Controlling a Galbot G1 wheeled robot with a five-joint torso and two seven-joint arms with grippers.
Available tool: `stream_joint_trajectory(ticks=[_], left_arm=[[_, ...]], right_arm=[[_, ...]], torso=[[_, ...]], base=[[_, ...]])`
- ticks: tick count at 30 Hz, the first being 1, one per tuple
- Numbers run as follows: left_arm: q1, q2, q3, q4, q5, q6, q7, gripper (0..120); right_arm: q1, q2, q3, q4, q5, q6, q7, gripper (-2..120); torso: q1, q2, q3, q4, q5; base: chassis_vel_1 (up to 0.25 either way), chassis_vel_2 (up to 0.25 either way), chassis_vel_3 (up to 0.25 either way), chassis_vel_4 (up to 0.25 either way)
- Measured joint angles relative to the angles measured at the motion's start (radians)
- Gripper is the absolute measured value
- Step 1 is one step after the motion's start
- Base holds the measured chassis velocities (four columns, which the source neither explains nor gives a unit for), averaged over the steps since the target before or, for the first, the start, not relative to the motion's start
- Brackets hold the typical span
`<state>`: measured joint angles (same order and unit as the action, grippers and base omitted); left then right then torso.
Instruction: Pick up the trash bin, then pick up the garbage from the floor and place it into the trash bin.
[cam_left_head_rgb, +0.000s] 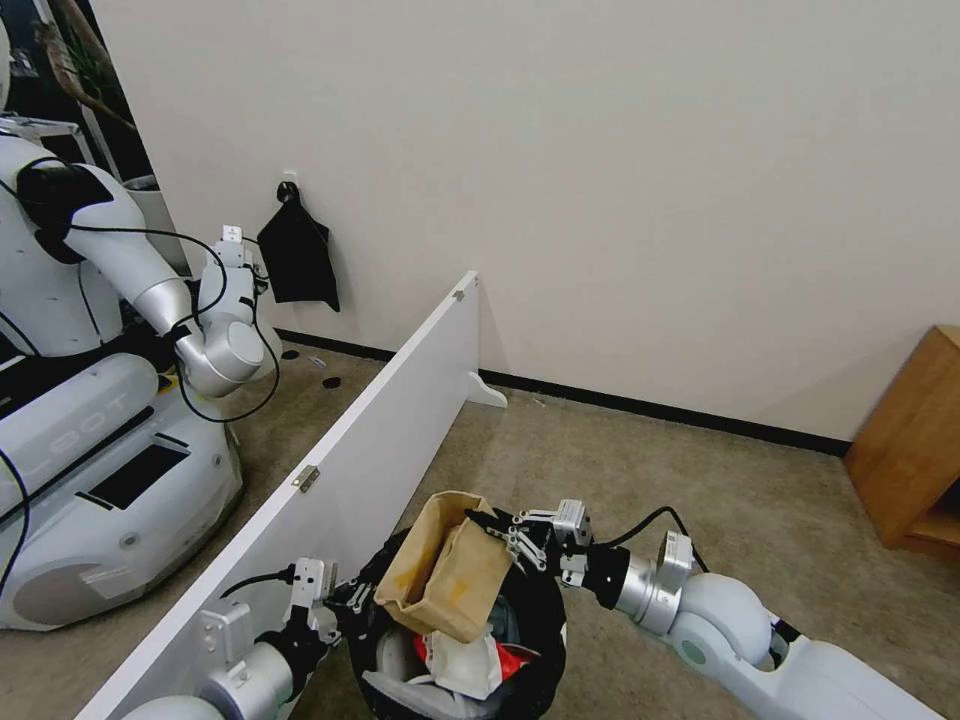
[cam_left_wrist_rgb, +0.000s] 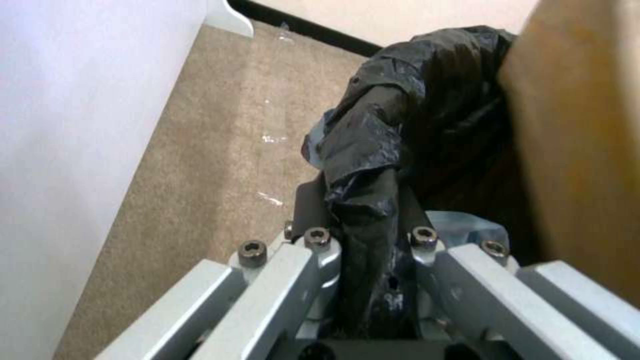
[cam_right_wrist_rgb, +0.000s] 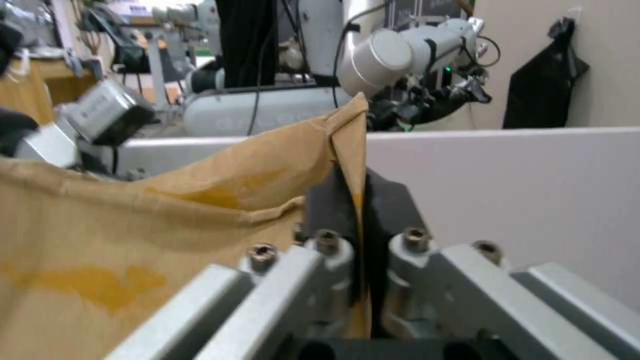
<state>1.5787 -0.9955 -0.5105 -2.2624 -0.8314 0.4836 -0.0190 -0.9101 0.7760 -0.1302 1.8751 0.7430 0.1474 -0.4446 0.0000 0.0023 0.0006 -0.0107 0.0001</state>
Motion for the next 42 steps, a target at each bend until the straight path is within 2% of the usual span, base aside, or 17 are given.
stream_joint_trajectory(ticks=[1,2,4,6,8,9,10,11,14,16,17,19,20,22,25,38,42], left_arm=[[0.002,0.000,-0.001,-0.001,0.000,0.000,0.000,4],[0.002,0.000,-0.001,-0.001,0.000,0.000,0.000,4],[0.004,0.000,-0.002,-0.003,0.000,0.001,0.000,4],[0.004,0.000,-0.003,-0.003,0.000,0.001,0.000,4],[0.005,-0.001,-0.003,-0.006,0.000,0.001,0.000,4],[0.005,-0.001,-0.003,-0.006,0.000,0.001,0.000,4],[0.007,-0.002,-0.003,-0.007,0.000,0.002,-0.001,4],[0.007,-0.002,-0.003,-0.007,0.000,0.002,-0.001,4],[0.009,-0.003,-0.003,-0.008,0.001,0.002,-0.001,4],[0.012,-0.005,-0.003,-0.010,0.001,0.002,-0.001,4],[0.012,-0.005,-0.003,-0.010,0.001,0.002,-0.001,4],[0.013,-0.005,-0.003,-0.010,0.002,0.002,-0.001,4],[0.013,-0.005,-0.003,-0.010,0.002,0.002,-0.001,4],[0.015,-0.004,-0.006,-0.011,0.002,0.002,-0.001,4],[0.015,-0.004,-0.006,-0.012,0.002,0.002,-0.002,4],[0.014,-0.012,-0.009,-0.010,-0.004,0.003,-0.004,4],[0.021,-0.022,-0.015,-0.010,-0.004,0.003,-0.006,4]], right_arm=[[-0.002,-0.003,0.000,-0.003,-0.006,0.001,0.003,14],[-0.002,-0.003,0.000,-0.003,-0.006,0.001,0.003,14],[-0.010,-0.011,0.003,-0.005,-0.013,0.002,0.008,26],[-0.013,-0.014,0.005,-0.004,-0.013,0.002,0.009,30],[-0.020,-0.019,0.010,0.000,-0.014,0.002,0.012,42],[-0.020,-0.019,0.010,0.000,-0.014,0.002,0.012,42],[-0.025,-0.022,0.014,0.002,-0.016,0.002,0.014,48],[-0.025,-0.022,0.014,0.002,-0.016,0.002,0.014,48],[-0.029,-0.026,0.017,0.005,-0.016,0.002,0.015,59],[-0.032,-0.032,0.018,0.011,-0.010,0.002,0.016,70],[-0.032,-0.032,0.018,0.011,-0.010,0.002,0.016,70],[-0.036,-0.034,0.020,0.015,-0.005,0.003,0.016,82],[-0.036,-0.034,0.020,0.015,-0.005,0.003,0.016,82],[-0.041,-0.036,0.021,0.018,-0.002,0.004,0.016,92],[-0.041,-0.036,0.022,0.021,0.003,0.005,0.016,99],[-0.050,-0.041,0.022,0.039,0.019,0.012,0.015,100],[-0.071,-0.042,0.062,0.058,0.053,0.036,0.009,100]], torso=[[0.000,0.000,0.000,0.0000,0.0000],[0.000,0.000,0.000,0.0000,0.0000],[0.000,0.000,0.000,0.0000,0.0000],[0.000,0.000,0.000,-0.0001,0.0000],[0.000,0.000,0.000,-0.0001,0.0000],[0.000,0.000,0.000,-0.0001,0.0000],[0.000,0.000,0.000,0.0000,0.0000],[0.000,0.000,0.000,0.0000,0.0000],[0.000,0.000,0.000,0.0000,0.0000],[0.000,0.000,0.000,0.0000,0.0000],[0.000,0.000,0.000,0.0000,0.0000],[0.000,0.000,0.000,0.0000,0.0000],[0.000,0.000,0.000,0.0000,0.0000],[0.000,0.000,0.000,0.0000,0.0000],[0.000,0.000,0.000,0.0000,0.0000],[0.000,0.000,0.000,0.0000,0.0000],[0.000,0.000,0.000,0.0001,0.0000]], base=[[0.000,0.000,0.000,0.000],[0.000,0.000,0.000,0.000],[0.000,0.000,0.000,0.000],[0.000,0.000,0.000,0.000],[0.000,0.000,0.000,0.000],[0.000,0.000,0.000,0.000],[0.000,0.000,0.000,0.000],[0.000,0.000,0.000,0.000],[0.000,0.000,0.000,0.000],[0.000,0.000,0.000,0.000],[0.000,0.000,0.000,0.000],[0.000,0.000,0.000,0.000],[0.000,0.000,0.000,0.000],[0.000,0.000,0.000,0.000],[0.000,0.000,0.000,0.000],[0.000,0.000,0.000,0.000],[0.000,0.000,0.000,0.000]])
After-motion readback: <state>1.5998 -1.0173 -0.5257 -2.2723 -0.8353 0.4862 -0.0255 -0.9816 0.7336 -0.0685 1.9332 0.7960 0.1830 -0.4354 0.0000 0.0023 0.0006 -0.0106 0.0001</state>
